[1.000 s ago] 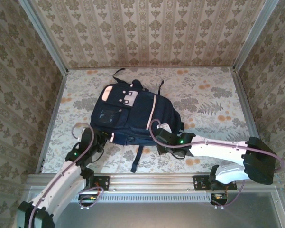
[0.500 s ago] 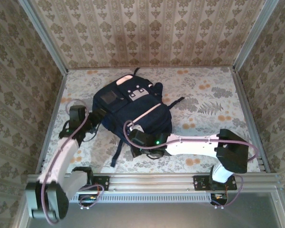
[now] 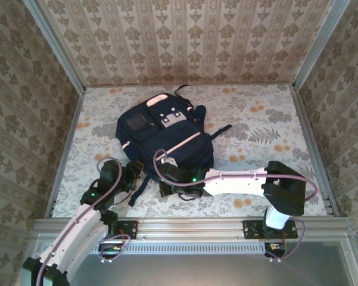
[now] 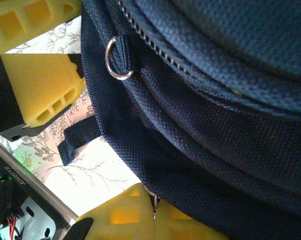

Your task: Pack books, pencil case, and school supplies into a backpack

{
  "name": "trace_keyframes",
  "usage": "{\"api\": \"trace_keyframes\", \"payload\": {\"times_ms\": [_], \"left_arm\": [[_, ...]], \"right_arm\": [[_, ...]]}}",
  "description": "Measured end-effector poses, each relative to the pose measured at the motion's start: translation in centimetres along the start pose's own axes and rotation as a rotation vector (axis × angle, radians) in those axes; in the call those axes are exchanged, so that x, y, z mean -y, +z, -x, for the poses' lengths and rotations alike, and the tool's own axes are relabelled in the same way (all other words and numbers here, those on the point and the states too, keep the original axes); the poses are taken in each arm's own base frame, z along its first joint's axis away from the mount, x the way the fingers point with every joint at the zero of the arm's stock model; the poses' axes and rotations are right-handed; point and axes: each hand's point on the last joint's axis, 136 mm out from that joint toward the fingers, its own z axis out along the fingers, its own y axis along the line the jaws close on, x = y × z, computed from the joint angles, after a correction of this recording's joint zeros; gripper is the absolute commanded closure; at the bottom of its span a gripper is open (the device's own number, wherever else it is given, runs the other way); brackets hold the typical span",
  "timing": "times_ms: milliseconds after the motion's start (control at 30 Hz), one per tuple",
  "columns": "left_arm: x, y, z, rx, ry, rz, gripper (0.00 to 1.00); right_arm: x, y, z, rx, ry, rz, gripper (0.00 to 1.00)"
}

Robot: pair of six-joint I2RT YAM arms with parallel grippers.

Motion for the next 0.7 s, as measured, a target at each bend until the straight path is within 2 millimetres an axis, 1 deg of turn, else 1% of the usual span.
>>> {"api": "trace_keyframes", "payload": {"times_ms": [133, 200, 333, 433, 600, 700], "left_arm": [[0.1, 0.9, -0.3, 0.009, 0.007, -0.002, 0.52], [0.2, 1.3, -0.4, 0.015, 0.011, -0.001, 0.58], [0.3, 1.8, -0.4, 0.026, 0.011, 0.0, 0.79], [0.0, 2.0, -0.2, 0.039, 0.021, 0.012, 0.91], [-0.2, 1.8, 0.0, 0.054, 0.046, 0.019, 1.0], [-0.1, 1.5, 0.0, 0.057, 0.061, 0.014, 1.0]], "right_arm": [[0.1, 0.2, -0.1, -0.004, 0.007, -0.003, 1.0], [0.1, 0.4, -0.3, -0.008, 0.012, -0.003, 1.0], [0.0, 0.6, -0.3, -0.006, 0.021, 0.0, 1.0], [0.1, 0.8, -0.3, -0.006, 0.021, -0.002, 1.0], [0.5, 1.1, -0.5, -0.018, 0.016, -0.027, 1.0], [0.9, 1.1, -0.7, -0.028, 0.01, -0.051, 1.0]]}}
